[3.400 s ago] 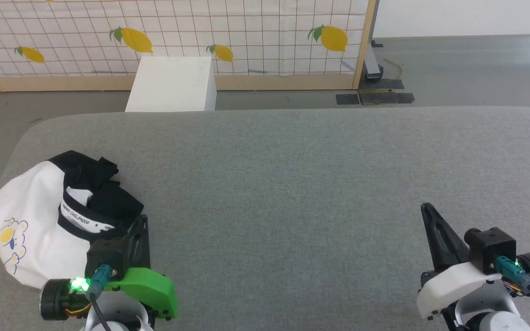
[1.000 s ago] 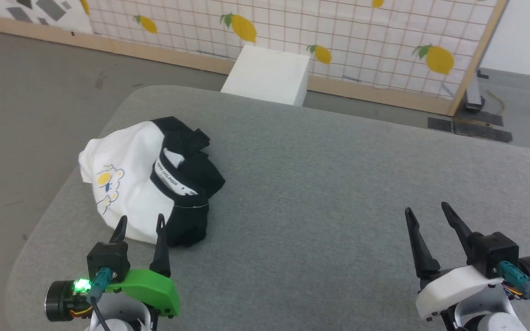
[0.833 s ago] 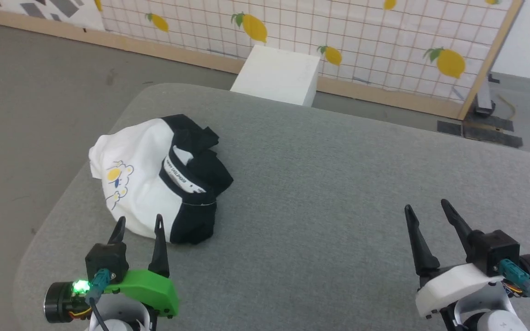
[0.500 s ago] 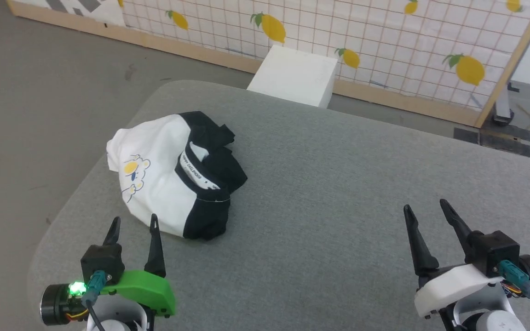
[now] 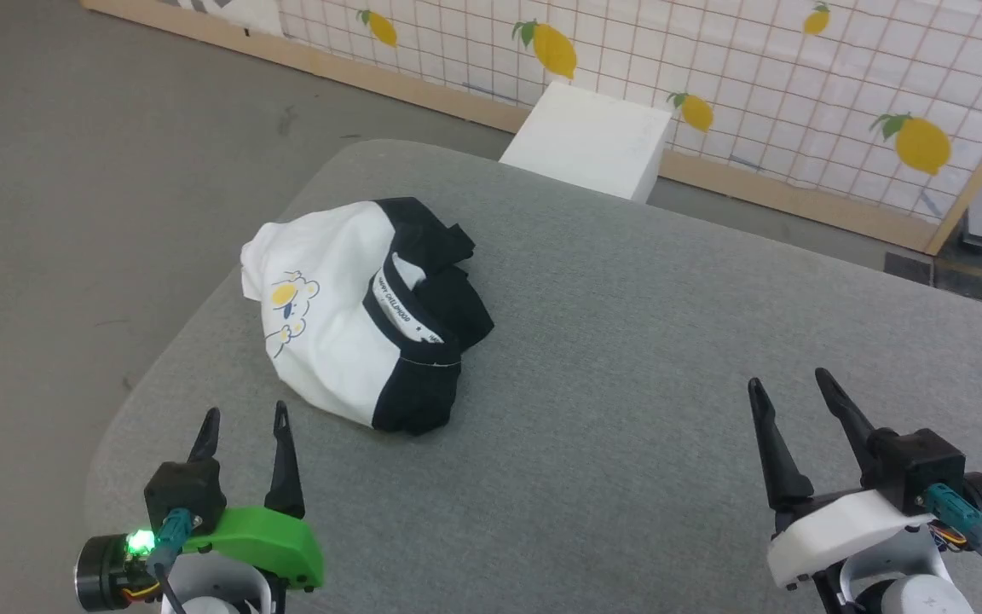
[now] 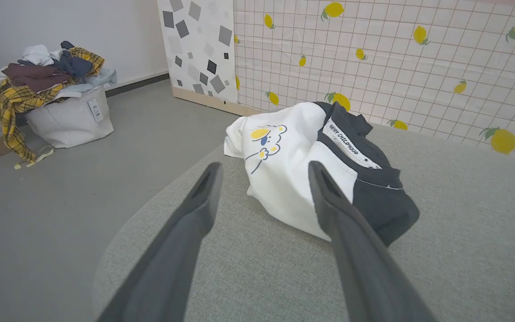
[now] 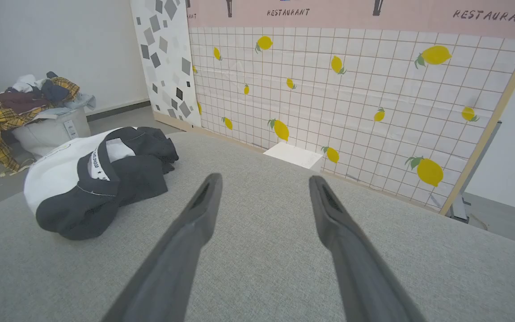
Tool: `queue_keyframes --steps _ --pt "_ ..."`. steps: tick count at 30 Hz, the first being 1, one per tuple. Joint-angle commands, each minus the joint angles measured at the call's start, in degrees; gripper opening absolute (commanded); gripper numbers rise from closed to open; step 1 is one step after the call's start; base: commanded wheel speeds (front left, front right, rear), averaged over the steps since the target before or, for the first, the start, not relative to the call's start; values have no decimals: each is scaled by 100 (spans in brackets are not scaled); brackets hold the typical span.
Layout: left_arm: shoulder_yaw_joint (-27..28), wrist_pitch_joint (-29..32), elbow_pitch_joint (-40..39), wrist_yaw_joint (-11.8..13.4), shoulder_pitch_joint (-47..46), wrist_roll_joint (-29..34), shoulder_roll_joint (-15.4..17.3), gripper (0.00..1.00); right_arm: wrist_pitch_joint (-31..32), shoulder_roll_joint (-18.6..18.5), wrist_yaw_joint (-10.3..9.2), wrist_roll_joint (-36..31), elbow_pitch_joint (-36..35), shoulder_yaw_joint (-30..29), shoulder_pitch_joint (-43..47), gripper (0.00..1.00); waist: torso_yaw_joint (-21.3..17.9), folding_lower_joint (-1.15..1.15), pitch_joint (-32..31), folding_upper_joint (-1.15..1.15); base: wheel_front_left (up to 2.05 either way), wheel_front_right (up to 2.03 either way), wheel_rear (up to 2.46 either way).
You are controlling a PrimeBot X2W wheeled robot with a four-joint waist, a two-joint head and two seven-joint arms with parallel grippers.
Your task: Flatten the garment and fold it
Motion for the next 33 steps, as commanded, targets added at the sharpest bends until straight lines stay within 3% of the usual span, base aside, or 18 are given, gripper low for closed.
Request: queue_keyframes --steps 1,33 --pt "-15 -61 39 59 -79 -53 51 100 -66 8 -6 47 30 9 -128 100 56 0 5 0 0 0 0" --pt "-252 -433 293 402 -201 -491 275 100 -315 12 -9 209 172 47 -247 100 758 0 91 0 0 0 0"
